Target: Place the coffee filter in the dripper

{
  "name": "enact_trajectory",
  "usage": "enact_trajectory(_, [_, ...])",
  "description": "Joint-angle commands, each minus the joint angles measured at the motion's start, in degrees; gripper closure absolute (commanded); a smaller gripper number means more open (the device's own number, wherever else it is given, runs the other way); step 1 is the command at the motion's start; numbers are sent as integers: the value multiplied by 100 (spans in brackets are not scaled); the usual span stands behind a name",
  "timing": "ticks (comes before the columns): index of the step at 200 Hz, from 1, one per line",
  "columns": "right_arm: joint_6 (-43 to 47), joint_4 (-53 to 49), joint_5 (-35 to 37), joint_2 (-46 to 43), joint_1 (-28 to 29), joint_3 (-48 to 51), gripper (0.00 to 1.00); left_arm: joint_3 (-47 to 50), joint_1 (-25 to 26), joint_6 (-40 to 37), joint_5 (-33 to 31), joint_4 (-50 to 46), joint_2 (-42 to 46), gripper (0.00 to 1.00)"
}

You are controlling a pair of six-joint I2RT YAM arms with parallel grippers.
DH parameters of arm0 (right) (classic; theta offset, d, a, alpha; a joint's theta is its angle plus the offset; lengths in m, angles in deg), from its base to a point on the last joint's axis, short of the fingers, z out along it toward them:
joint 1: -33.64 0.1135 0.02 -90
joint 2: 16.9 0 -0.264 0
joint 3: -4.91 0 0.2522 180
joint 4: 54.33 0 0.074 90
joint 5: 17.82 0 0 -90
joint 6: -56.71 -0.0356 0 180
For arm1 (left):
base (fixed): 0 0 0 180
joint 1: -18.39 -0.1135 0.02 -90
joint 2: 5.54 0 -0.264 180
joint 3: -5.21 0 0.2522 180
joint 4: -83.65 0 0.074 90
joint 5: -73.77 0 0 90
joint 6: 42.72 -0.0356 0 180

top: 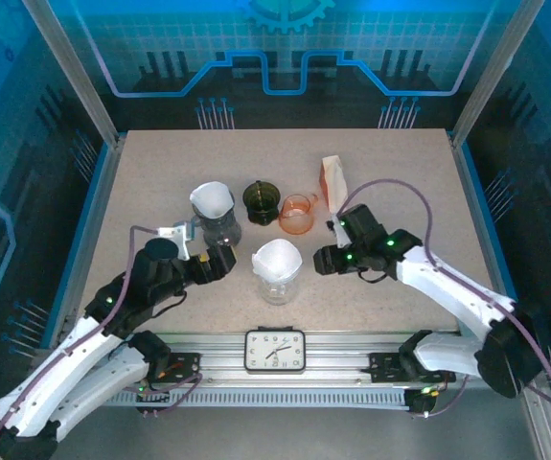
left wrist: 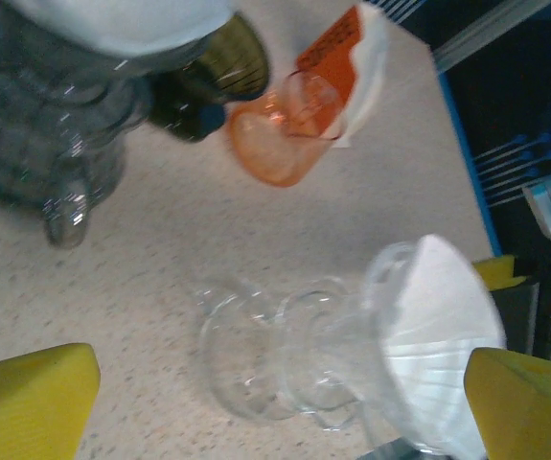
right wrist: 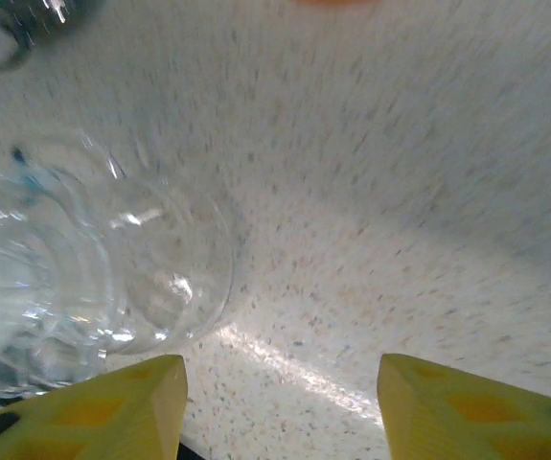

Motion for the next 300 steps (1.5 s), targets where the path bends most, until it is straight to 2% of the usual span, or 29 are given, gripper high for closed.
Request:
enact_trajectory(1, [-300,807,-838,332,-18,397,53,212,-43,267,-315,-186,147,1])
enact_trajectory(25, [-560,1441,-1438,661,29,769,63,271,-38,332,-291,-237,163,1])
enact_trajectory(68, [-1007,2282,-1861,1208,344,1009,66,219,-42,347,-332,-228,163,1])
enact_trajectory(163, [-1332,3251,-2035,1948,604,800,71,52,-45,381,-403,-430,213,1])
enact_trajectory(200, [-1392,3398,-1995,2330,749,381,72,-35,-43,425,-665,-614,444,1])
enact_trajectory(260, [-1400,3435,-1911,3022,963,-487,72,-431,-39,279,-1441,-1159,994,1])
enact_trajectory(300, [-1415,3409,-1855,3248,1032,-758,72,-603,-43,161,-1599,-1269,1117,1])
